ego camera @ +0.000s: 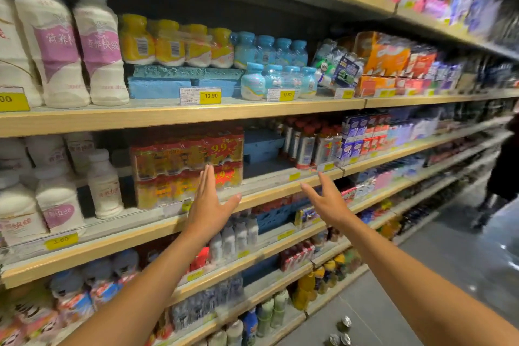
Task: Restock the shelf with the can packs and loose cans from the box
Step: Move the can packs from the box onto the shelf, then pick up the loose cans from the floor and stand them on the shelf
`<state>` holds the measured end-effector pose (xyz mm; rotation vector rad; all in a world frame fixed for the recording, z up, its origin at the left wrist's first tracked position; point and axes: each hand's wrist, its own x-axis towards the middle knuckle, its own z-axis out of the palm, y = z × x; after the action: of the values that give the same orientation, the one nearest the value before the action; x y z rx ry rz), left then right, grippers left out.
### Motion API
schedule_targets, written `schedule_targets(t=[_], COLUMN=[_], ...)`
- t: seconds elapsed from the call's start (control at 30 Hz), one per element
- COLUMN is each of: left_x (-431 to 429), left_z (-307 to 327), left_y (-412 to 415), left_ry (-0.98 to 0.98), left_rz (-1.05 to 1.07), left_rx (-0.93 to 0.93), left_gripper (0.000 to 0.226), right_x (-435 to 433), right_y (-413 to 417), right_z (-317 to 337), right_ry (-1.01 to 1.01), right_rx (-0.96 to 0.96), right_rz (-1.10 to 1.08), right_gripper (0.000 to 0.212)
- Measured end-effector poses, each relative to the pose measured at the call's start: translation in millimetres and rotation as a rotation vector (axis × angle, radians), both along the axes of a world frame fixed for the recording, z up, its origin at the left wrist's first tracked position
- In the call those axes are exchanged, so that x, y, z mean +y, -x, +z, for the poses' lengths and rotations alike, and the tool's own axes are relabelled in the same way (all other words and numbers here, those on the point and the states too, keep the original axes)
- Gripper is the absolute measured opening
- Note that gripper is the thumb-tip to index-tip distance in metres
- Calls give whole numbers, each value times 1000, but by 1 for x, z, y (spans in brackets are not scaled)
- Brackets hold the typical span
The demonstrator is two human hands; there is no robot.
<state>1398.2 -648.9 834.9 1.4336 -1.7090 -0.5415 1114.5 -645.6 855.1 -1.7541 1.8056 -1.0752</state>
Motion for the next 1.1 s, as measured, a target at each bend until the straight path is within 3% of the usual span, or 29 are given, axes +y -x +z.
schedule_targets(t=[0.1,0.2,0.37,0.6,0.87,1.1], left_x=[4,4,1,-9,-27,-66], left_z=[-5,-14,-28,-63,-119,-182], left_y=[41,85,171,301,409,448], left_ry=[-23,-21,-58,-152,-272,-291], left_rz=[-100,-195,-315,-428,-513,-474], left_rx=[31,3,-28,-45,-93,-223], left_gripper=[97,97,97,97,97,88], right_x=[27,50,78,95,86,39], right_y=[40,81,156,262,380,425], right_z=[-2,-7,-21,-52,-103,-174], right_ry=[-11,-46,-100,-148,-240,-381], right_rx=[17,21,17,49,44,26], right_rz=[-72,-155,-287,-408,-436,-393], right_gripper=[65,81,89,78,78,87])
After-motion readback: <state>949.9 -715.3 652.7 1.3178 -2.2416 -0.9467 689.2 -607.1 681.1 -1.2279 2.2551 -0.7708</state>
